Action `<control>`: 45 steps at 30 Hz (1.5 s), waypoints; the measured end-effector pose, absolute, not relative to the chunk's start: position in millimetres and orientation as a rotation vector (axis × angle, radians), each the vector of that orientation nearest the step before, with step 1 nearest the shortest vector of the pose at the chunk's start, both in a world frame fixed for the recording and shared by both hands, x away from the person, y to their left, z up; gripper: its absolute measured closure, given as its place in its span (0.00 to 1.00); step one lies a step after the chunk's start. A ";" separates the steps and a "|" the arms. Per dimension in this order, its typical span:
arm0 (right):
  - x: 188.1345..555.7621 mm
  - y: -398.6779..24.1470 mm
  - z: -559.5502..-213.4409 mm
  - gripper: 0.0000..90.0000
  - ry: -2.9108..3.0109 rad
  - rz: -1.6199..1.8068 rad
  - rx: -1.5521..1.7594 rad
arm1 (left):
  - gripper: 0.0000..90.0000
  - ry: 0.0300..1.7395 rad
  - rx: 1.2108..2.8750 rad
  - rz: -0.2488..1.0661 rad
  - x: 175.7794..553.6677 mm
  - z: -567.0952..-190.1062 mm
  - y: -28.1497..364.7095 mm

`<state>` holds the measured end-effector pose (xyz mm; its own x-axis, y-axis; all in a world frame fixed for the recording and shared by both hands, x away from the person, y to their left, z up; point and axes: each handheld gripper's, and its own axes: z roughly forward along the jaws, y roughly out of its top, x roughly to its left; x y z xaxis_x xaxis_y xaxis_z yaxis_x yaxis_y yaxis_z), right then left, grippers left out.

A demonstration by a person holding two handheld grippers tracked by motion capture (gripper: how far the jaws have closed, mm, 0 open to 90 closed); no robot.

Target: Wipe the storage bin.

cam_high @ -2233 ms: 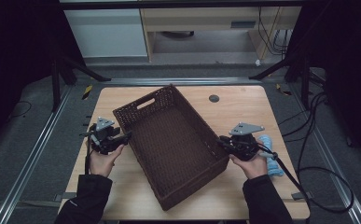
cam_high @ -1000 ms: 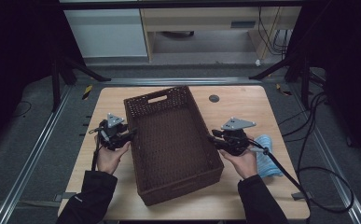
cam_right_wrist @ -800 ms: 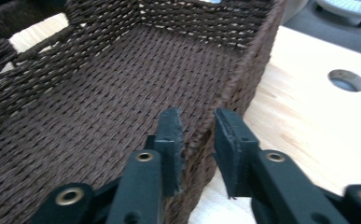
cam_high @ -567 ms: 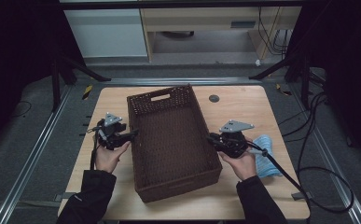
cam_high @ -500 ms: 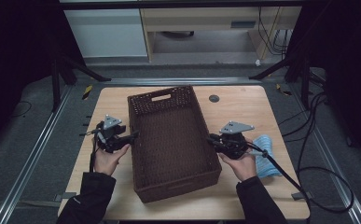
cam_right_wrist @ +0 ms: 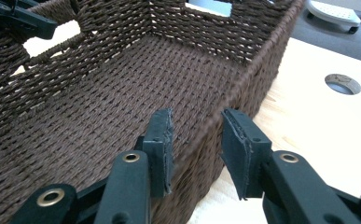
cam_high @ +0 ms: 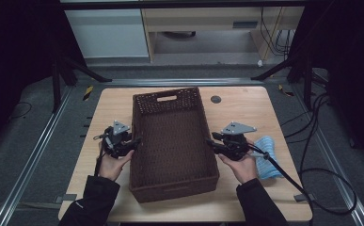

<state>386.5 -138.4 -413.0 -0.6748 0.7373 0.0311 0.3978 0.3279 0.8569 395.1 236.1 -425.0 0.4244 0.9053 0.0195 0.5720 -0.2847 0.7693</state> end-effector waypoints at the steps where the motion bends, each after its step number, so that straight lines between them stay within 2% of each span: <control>1: 389.1 -134.3 -413.8 0.70 2.218 1.280 1.017 | 0.72 1.250 1.972 0.594 403.9 -425.3 237.9; 4: 390.0 -129.3 -417.6 0.72 2.208 1.238 1.030 | 0.72 1.248 1.964 0.572 407.8 -425.6 240.6; 6: 388.9 -127.3 -418.3 0.76 2.214 1.246 1.030 | 0.65 1.248 1.967 0.566 406.3 -424.8 241.6; 9: 387.0 -126.3 -418.0 0.76 2.228 1.231 1.024 | 0.58 1.227 1.976 0.557 394.0 -422.6 244.5; 15: 382.8 -126.1 -416.1 0.75 2.257 1.234 1.022 | 0.56 1.207 2.010 0.559 377.7 -426.5 246.3; 17: 383.6 -127.2 -415.2 0.72 2.268 1.240 1.032 | 0.61 1.207 2.009 0.518 378.7 -427.7 246.9; 19: 383.7 -127.9 -414.1 0.65 2.266 1.248 1.020 | 0.64 1.210 2.015 0.511 379.1 -427.5 247.0; 22: 382.8 -131.0 -410.4 0.62 2.246 1.260 1.011 | 0.66 1.217 2.023 0.514 378.9 -427.1 245.5; 23: 382.1 -135.1 -405.8 0.57 2.220 1.271 1.013 | 0.67 1.222 2.029 0.529 378.4 -426.6 243.8; 26: 381.6 -139.7 -401.6 0.52 2.194 1.260 1.003 | 0.69 1.228 2.038 0.536 378.4 -425.8 243.0; 27: 381.4 -145.5 -398.9 0.47 2.162 1.246 1.009 | 0.70 1.233 2.039 0.546 378.5 -425.5 242.1; 34: 384.0 -176.8 -404.2 0.40 2.088 1.166 1.127 | 0.77 1.232 2.063 0.602 378.4 -422.1 240.9; 38: 382.8 -203.8 -411.0 0.38 2.056 1.082 1.196 | 0.78 1.234 2.058 0.591 380.4 -422.3 243.7; 45: 378.6 -224.5 -412.6 0.34 2.024 1.054 1.247 | 0.78 1.233 2.059 0.591 380.2 -422.8 243.8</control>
